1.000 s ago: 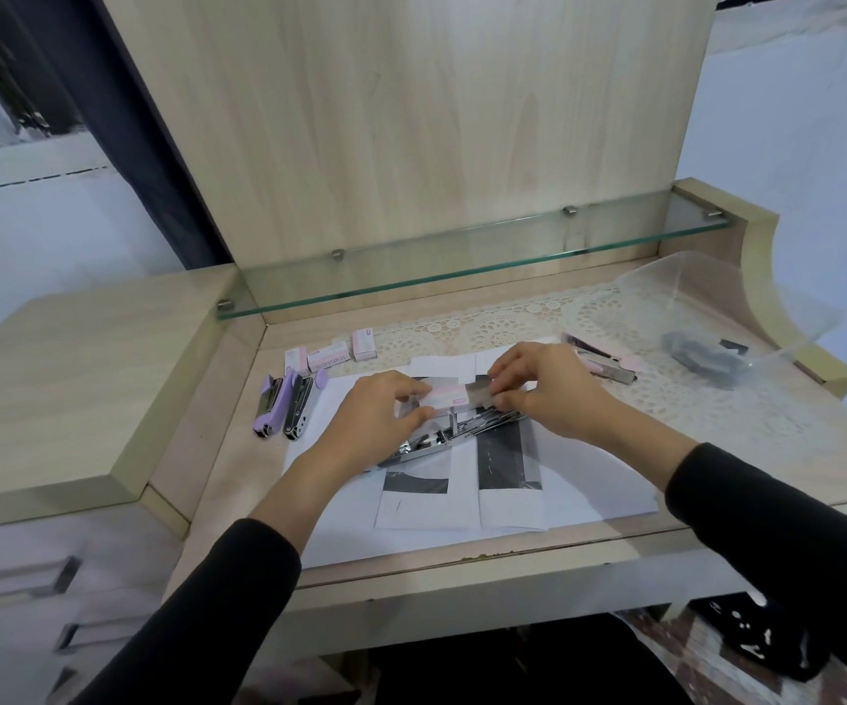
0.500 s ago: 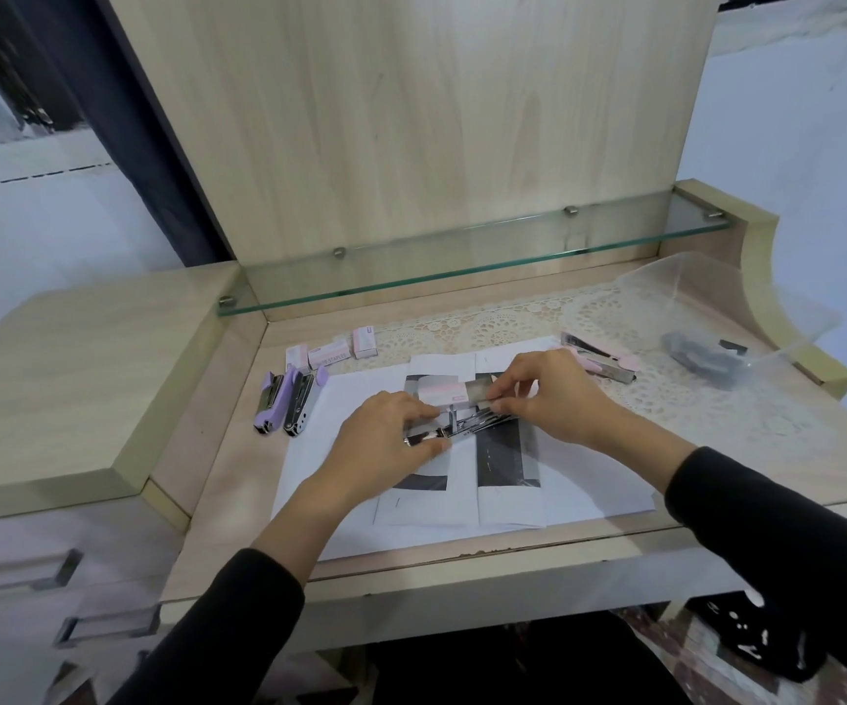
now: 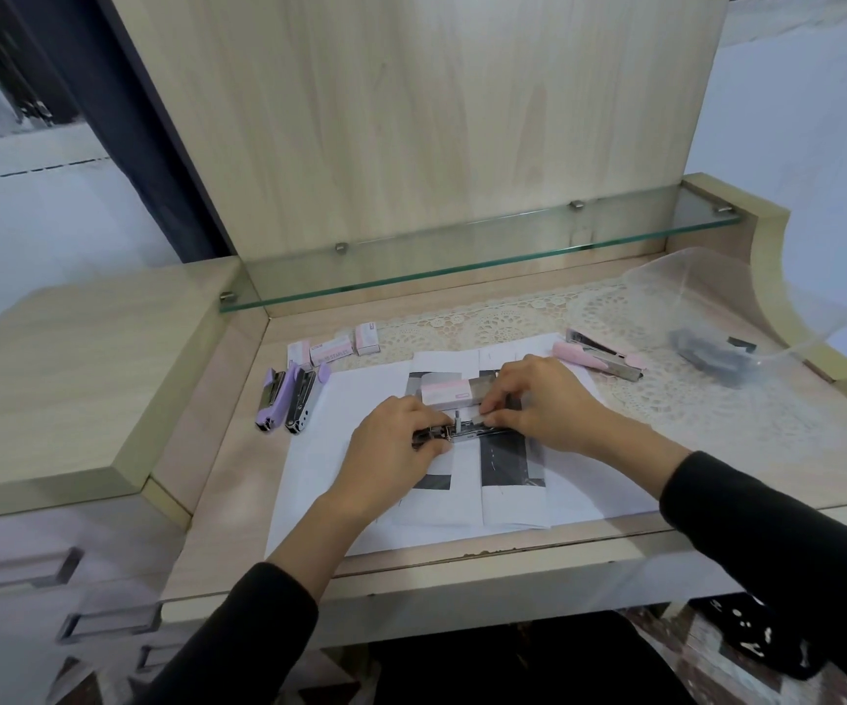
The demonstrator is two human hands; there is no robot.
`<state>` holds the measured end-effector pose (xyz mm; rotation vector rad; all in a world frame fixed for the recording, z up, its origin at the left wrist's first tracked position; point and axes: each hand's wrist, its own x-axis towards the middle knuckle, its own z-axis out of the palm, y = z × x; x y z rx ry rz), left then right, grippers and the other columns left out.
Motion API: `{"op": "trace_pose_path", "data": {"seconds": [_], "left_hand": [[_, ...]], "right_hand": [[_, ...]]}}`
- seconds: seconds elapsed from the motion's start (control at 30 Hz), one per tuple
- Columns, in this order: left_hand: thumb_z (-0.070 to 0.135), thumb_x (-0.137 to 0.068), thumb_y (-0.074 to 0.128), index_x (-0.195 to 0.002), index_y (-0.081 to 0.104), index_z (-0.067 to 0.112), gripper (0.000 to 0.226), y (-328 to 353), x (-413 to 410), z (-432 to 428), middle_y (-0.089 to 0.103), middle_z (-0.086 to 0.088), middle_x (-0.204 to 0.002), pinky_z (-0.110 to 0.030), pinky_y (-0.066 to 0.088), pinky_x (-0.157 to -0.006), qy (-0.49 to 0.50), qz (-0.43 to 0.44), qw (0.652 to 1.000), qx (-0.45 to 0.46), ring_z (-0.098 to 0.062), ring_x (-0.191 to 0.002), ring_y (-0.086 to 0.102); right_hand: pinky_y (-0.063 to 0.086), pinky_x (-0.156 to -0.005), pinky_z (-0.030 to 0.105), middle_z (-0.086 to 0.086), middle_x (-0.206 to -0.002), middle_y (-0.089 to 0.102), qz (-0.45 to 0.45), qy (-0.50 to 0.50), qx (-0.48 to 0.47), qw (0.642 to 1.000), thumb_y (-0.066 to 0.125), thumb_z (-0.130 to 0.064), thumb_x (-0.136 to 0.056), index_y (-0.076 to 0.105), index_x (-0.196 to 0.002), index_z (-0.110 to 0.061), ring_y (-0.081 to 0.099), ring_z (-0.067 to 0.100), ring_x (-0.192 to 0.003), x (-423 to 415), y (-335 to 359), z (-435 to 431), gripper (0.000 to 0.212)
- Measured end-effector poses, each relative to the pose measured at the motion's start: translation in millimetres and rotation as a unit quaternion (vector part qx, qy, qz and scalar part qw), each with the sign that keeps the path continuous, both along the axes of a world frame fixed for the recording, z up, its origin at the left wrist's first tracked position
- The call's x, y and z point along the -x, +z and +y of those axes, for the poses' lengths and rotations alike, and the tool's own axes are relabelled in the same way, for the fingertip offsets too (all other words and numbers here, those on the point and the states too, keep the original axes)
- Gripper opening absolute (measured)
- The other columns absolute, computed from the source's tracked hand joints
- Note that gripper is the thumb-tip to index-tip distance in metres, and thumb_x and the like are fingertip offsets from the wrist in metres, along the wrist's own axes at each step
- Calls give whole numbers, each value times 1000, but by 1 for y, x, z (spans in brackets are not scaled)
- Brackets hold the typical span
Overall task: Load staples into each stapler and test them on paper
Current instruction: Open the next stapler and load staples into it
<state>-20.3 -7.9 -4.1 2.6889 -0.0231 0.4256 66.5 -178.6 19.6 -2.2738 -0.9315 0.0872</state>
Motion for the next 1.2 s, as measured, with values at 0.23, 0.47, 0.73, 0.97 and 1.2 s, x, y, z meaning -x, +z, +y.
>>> {"op": "trace_pose_path", "data": {"seconds": [0.23, 0.47, 0.73, 0.97, 1.2], "left_hand": [[14, -74, 75, -94, 73, 13, 20, -11, 5, 0, 67, -1, -86, -23, 40, -70, -1, -75, 997, -8, -22, -84, 58], [16, -69, 74, -90, 73, 12, 21, -14, 4, 0, 66, 0, -79, -15, 38, -67, -13, -99, 995, -9, -10, -78, 51], [15, -68, 74, -88, 74, 11, 20, -11, 4, 0, 66, -1, -77, -20, 40, -64, -16, -87, 996, -24, -17, -73, 56], [16, -69, 71, -89, 74, 11, 20, -11, 4, -1, 65, -1, -76, -25, 42, -64, -18, -83, 996, -34, -24, -71, 60], [12, -69, 74, -89, 73, 9, 20, -11, 3, 1, 66, -3, -77, -28, 44, -62, -32, -91, 994, -45, -26, -71, 60]], "right_hand": [[38, -63, 5, -19, -70, 53, 24, 2, -35, 999, 75, -11, -72, 73, -80, -13, 50, 0, -69, 5, 0, -4, 9], [35, -61, 11, -21, -67, 53, 6, -14, -62, 998, 77, -11, -69, 75, -79, -12, 49, 4, -66, 7, -5, -2, 11], [34, -60, 10, -19, -67, 54, -4, 1, -55, 998, 78, -12, -68, 75, -79, -13, 48, 1, -64, 4, -9, -2, 12], [35, -70, 24, 3, -86, 70, -61, 2, -31, 998, 77, -17, -71, 76, -83, -14, 54, 18, -80, 4, -13, 1, 13], [36, -69, 22, 3, -90, 70, -86, 11, -18, 996, 75, -22, -73, 74, -93, -19, 56, 15, -83, 4, -11, -3, 21]]}}
